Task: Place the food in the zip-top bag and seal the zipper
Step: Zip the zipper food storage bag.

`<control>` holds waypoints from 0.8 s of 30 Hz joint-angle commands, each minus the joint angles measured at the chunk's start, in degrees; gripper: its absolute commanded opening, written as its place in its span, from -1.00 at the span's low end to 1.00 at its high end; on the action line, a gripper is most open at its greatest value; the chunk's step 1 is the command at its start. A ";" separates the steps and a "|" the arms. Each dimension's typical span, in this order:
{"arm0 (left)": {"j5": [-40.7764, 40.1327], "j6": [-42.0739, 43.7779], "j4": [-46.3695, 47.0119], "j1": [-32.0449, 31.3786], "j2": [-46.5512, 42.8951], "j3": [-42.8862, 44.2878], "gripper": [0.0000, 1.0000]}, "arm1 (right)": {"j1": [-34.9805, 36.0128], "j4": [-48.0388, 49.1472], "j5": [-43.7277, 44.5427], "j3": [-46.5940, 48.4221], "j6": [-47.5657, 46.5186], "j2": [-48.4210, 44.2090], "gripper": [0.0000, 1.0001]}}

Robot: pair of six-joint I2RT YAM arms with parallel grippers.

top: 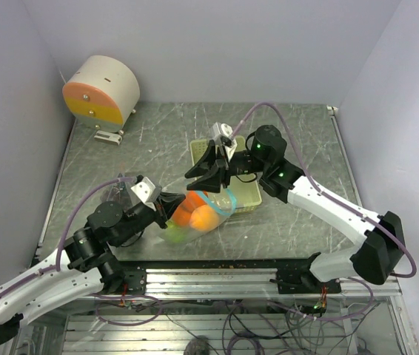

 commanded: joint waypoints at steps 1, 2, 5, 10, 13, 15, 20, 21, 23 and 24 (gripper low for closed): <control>0.99 -0.53 3.43 -0.18 -0.05 0.80 -0.86 | -0.42 -0.13 0.04 1.93 0.67 1.12 -0.34; 0.98 -0.55 3.30 -0.19 -0.06 0.86 -0.86 | -0.38 -0.72 0.13 1.93 0.45 1.14 -0.50; 0.75 -0.48 3.16 -0.18 -0.42 0.89 -0.86 | -0.33 -2.49 1.00 1.91 -0.35 0.83 -0.53; 0.37 -0.63 3.18 -0.23 -0.49 0.74 -0.86 | -0.44 -3.47 0.55 1.03 -0.96 -0.03 -0.51; 0.36 -0.64 3.24 -0.16 -0.25 0.73 -0.86 | -0.46 -5.01 0.59 1.64 -1.39 0.19 -0.97; 0.31 -0.63 3.25 -0.16 -0.25 0.82 -0.86 | -0.46 -6.99 1.05 2.38 -2.12 0.76 -1.00; -0.12 -0.66 2.63 -0.20 -0.68 0.99 -0.86 | -1.46 -9.72 3.03 2.09 -2.99 0.70 -1.00; -0.30 -0.72 2.34 -0.18 -0.88 1.09 -0.86 | -1.88 -9.99 3.23 1.57 -3.17 0.44 -1.00; -0.59 -0.80 1.88 -0.18 -1.42 1.37 -0.86 | -2.72 -10.58 3.36 0.65 -3.58 -0.12 -1.00; -0.68 -0.81 1.82 -0.18 -1.70 1.39 -0.86 | -3.00 -10.76 3.31 0.38 -3.74 -0.33 -1.00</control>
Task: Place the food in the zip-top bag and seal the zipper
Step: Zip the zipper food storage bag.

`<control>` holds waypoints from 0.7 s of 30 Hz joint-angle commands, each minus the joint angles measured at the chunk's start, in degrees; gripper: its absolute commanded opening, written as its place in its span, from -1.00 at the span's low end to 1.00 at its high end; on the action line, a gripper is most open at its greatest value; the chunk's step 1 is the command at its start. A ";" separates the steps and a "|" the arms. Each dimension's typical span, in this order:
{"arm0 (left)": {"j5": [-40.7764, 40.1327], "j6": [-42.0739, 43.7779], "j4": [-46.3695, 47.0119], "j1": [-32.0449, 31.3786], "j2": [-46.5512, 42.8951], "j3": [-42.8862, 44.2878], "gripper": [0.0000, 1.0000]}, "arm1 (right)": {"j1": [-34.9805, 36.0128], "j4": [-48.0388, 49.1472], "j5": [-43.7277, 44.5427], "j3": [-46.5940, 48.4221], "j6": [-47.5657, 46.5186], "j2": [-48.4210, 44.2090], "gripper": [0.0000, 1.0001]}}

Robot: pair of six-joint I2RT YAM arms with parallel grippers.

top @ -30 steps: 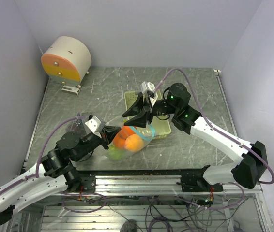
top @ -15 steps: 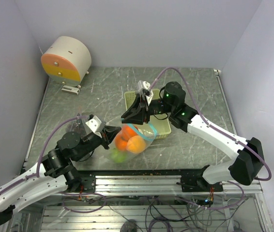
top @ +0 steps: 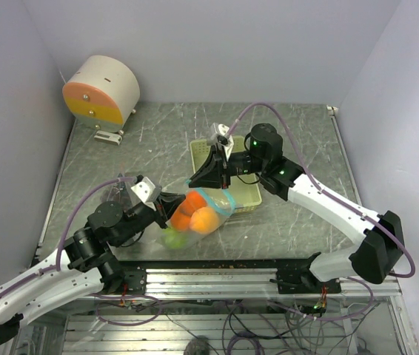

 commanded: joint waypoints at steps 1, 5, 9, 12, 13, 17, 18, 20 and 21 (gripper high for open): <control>-0.57 -0.42 1.90 -0.18 -1.82 1.32 -0.86 | -2.06 -2.40 1.38 -0.93 -1.70 -1.51 -1.00; 0.11 -0.33 2.27 -0.20 -1.37 1.10 -0.86 | -2.25 -2.03 -2.44 0.35 -0.54 -0.82 -1.00; 1.62 -0.29 3.91 -0.16 0.89 0.61 -0.86 | -2.19 0.36 -5.37 2.11 2.37 0.68 -1.00; 2.92 -0.23 5.20 -0.18 3.39 0.62 -0.67 | -2.17 2.48 -7.61 3.41 4.85 1.90 -1.00; 3.29 -0.09 5.48 -0.20 4.12 0.83 -0.54 | -2.18 3.47 -8.59 3.58 5.90 2.20 -1.00; 4.02 0.79 6.44 -0.22 7.07 1.64 -0.30 | -2.08 5.62 -10.53 3.69 8.10 2.69 -1.00; 3.82 0.94 6.87 -0.16 7.70 1.83 -0.25 | -2.09 5.49 -10.81 3.64 8.16 2.66 -1.00; 3.70 1.25 7.89 -0.18 8.84 2.29 -0.11 | -2.04 4.94 -11.08 3.63 7.87 2.50 -1.00; 3.79 1.52 8.40 -0.18 9.25 2.52 -0.06 | -2.05 4.52 -11.23 3.56 7.59 2.37 -1.00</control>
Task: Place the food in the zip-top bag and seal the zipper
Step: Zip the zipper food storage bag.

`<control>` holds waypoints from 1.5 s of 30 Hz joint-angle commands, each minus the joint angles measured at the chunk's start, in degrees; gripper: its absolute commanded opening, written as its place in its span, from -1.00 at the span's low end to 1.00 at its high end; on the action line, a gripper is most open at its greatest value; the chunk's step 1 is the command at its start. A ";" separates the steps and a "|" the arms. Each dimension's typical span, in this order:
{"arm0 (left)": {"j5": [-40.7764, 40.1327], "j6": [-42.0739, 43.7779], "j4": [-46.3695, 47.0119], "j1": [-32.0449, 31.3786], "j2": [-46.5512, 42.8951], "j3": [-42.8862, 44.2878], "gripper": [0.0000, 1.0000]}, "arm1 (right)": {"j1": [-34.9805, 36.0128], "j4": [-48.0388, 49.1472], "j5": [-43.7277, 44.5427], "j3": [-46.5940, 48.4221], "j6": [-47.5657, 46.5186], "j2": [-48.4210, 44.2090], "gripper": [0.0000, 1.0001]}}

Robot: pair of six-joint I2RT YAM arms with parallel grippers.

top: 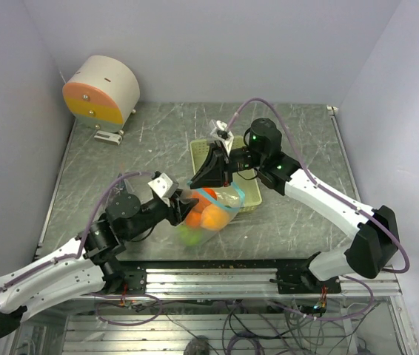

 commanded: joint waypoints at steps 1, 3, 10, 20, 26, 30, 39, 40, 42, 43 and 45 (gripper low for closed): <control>1.93 1.37 5.10 -0.16 1.99 2.63 0.01 | -0.13 1.64 -2.59 1.74 0.86 -0.62 -1.00; 2.26 1.77 5.50 -0.18 2.78 3.36 0.21 | -0.04 0.81 -2.65 1.60 0.24 -0.91 -1.00; 3.82 3.26 4.05 -0.16 4.21 6.51 0.21 | 0.00 -1.39 -2.35 1.18 -1.78 -1.49 -1.00; 6.82 4.54 0.26 -0.23 6.67 9.00 -0.86 | 0.01 -3.33 -1.37 1.39 -3.98 -1.40 -1.00; 4.91 3.36 -2.16 -0.17 4.64 10.86 -0.86 | -0.07 -6.54 -0.58 1.93 -8.24 -0.04 -0.96; 3.58 2.99 -3.00 -0.16 1.86 10.72 -0.86 | -0.08 -6.65 -2.32 2.41 -9.41 1.51 -0.95; 3.01 2.15 -5.58 -0.16 -3.53 10.23 -0.86 | -0.14 -9.75 -5.05 3.27 -13.94 3.92 -0.91; 2.65 2.15 -5.71 -0.18 -4.20 10.19 -0.87 | -0.19 -9.55 -5.60 3.34 -13.76 4.36 -0.91; 1.96 2.32 -6.31 -0.16 -5.47 10.25 -0.86 | -0.16 -9.73 -6.37 3.35 -13.99 4.90 -0.91; 1.46 2.42 -6.67 -0.16 -6.01 10.41 -0.86 | -0.19 -10.08 -6.69 3.35 -14.42 5.16 -0.91; 0.53 2.44 -7.50 -0.17 -7.09 10.81 -0.86 | -0.18 -11.51 -7.18 3.31 -15.87 5.54 -0.91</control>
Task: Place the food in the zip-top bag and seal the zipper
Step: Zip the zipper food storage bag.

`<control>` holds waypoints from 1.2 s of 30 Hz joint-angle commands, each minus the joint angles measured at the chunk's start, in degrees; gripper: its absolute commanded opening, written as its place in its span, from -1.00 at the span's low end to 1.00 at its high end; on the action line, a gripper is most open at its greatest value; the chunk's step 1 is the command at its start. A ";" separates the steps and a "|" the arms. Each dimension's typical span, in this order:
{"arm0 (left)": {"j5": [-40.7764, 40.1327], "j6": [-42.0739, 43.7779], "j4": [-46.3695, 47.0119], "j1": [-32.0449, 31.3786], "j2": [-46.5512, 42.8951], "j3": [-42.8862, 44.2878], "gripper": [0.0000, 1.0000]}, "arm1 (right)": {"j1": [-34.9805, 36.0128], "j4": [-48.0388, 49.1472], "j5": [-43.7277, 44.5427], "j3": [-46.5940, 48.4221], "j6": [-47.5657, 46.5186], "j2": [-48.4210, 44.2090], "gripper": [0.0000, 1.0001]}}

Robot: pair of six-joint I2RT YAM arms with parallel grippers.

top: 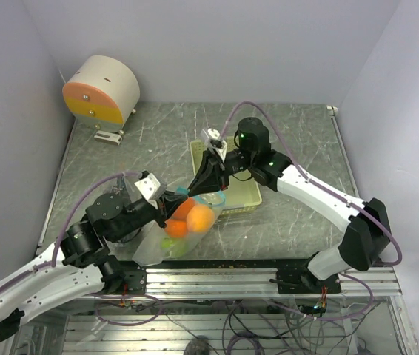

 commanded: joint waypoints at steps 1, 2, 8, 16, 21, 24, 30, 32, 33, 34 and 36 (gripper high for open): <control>-2.73 -0.26 2.69 -0.17 -4.04 3.25 -0.86 | -1.15 -5.02 -0.50 -0.03 -4.23 1.75 -0.91; -3.20 -0.17 2.42 -0.18 -4.57 3.44 -0.86 | -1.15 -5.32 -0.62 -0.17 -4.81 1.92 -0.91; -6.41 1.22 0.43 -0.16 -7.11 4.82 -0.86 | -1.45 -8.14 0.93 -0.63 -8.38 2.73 -0.91; -10.78 2.98 -2.80 -0.18 -8.77 7.73 -0.86 | -4.25 -7.17 0.89 -3.62 -9.11 2.91 -0.93; -13.77 4.13 -4.67 -0.16 -10.02 9.60 -0.86 | -6.15 -5.80 0.10 -4.93 -8.33 3.23 -0.94; -15.29 4.49 -5.44 -0.16 -10.83 9.84 -0.86 | -7.24 -5.91 -0.18 -5.57 -8.65 3.09 -0.94; -17.22 4.93 -6.66 -0.18 -12.64 10.18 -0.86 | -9.67 -3.62 -0.96 -7.53 -7.40 3.27 -0.95; -17.73 5.11 -7.94 -0.22 -12.78 11.09 -0.86 | -10.52 -3.81 -1.02 -7.78 -7.54 3.42 -0.95; -18.07 5.24 -8.55 -0.16 -12.91 11.51 -0.86 | -10.90 -3.73 -1.06 -7.96 -7.57 3.49 -0.95; -18.45 5.24 -9.17 -0.20 -13.20 11.87 -0.86 | -11.43 -3.42 -1.19 -8.19 -7.35 3.45 -0.95; -19.20 5.24 -9.94 -0.17 -13.96 12.12 -0.86 | -12.25 -1.75 -1.66 -8.99 -6.09 3.31 -0.95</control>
